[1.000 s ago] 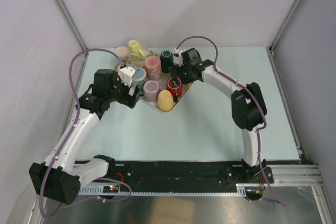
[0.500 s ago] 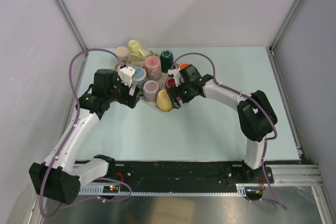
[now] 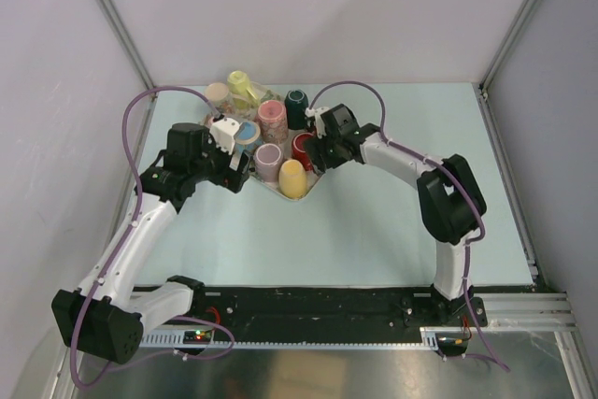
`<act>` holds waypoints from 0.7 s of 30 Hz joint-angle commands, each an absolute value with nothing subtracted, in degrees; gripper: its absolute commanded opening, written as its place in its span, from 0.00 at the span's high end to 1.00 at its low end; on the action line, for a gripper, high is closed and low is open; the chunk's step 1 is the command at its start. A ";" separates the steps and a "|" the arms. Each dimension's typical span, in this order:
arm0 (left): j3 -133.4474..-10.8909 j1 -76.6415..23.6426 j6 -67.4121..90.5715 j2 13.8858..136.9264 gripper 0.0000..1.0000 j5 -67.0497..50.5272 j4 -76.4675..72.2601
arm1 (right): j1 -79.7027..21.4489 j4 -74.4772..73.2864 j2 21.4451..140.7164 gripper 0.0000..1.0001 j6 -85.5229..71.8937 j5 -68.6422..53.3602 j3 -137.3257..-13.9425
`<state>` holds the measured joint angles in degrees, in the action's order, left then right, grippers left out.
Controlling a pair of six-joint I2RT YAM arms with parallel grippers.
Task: Turn the mug right side up
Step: Turn over the cup on the tray.
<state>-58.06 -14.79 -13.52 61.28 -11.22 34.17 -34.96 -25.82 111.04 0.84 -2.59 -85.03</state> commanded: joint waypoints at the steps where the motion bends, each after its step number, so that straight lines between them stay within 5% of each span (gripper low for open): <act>1: -58.03 -14.77 -12.74 60.65 0.00 -11.38 33.51 | -33.78 -23.66 114.05 0.18 1.14 -3.07 -90.29; 12: -58.96 -14.78 -13.26 61.87 0.00 -11.44 33.53 | -32.86 -25.32 119.76 0.44 11.87 -14.95 -93.70; 19: -59.68 -14.79 -13.26 62.76 0.00 -12.31 33.57 | -32.04 -24.39 122.29 0.47 13.42 -13.30 -94.47; 21: -59.92 -14.82 -13.27 63.11 0.00 -12.50 33.53 | -31.92 -23.54 122.66 0.54 14.01 -13.54 -94.30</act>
